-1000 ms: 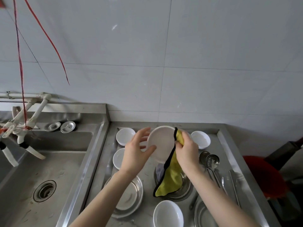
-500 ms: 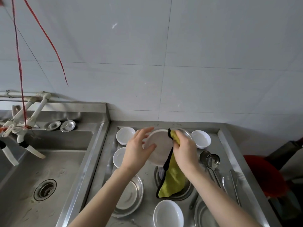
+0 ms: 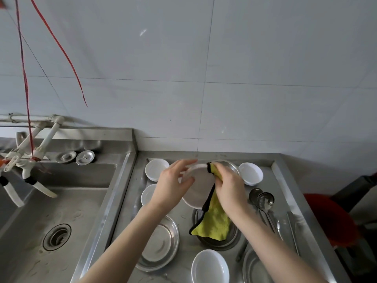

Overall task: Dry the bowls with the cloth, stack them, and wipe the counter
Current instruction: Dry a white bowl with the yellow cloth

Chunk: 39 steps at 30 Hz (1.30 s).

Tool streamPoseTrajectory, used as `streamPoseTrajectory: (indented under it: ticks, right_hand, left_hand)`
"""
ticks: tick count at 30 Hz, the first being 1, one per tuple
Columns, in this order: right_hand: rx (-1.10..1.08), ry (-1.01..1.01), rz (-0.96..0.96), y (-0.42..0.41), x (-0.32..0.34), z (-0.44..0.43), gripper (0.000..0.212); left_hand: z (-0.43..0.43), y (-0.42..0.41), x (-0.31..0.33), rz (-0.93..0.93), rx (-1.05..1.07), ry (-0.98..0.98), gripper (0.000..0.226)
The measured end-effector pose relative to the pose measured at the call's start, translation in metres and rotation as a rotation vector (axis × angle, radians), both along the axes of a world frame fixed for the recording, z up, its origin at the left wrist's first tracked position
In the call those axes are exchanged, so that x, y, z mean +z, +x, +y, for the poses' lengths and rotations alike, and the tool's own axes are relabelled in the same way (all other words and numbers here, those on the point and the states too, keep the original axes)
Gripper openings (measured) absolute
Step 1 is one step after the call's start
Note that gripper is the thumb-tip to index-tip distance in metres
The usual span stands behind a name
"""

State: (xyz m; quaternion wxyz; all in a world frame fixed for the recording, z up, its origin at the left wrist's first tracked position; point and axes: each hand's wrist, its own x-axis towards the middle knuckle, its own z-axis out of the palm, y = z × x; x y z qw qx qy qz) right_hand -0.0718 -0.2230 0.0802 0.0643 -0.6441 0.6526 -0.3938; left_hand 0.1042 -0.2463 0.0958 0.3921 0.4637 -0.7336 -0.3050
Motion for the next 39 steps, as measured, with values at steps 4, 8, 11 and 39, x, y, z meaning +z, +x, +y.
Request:
streamPoseTrajectory:
  ticks: [4,8,11,39]
  right_hand:
    - [-0.070,0.042,-0.181,-0.008,0.002,0.000,0.024]
    - [-0.002,0.021,-0.009,-0.005,-0.001,0.003,0.036]
    - [0.064,0.039,0.107,-0.001,-0.006,0.005,0.043]
    - [0.321,-0.093,-0.089,0.018,-0.011,0.045,0.048]
  left_hand:
    - [0.015,0.001,-0.007,0.201,0.100,0.142,0.045]
    - [0.009,0.002,-0.007,0.029,0.080,0.063,0.044]
    - [0.000,0.004,-0.006,-0.198,-0.007,-0.089,0.045]
    - [0.007,-0.001,0.002,1.041,0.137,0.946,0.025]
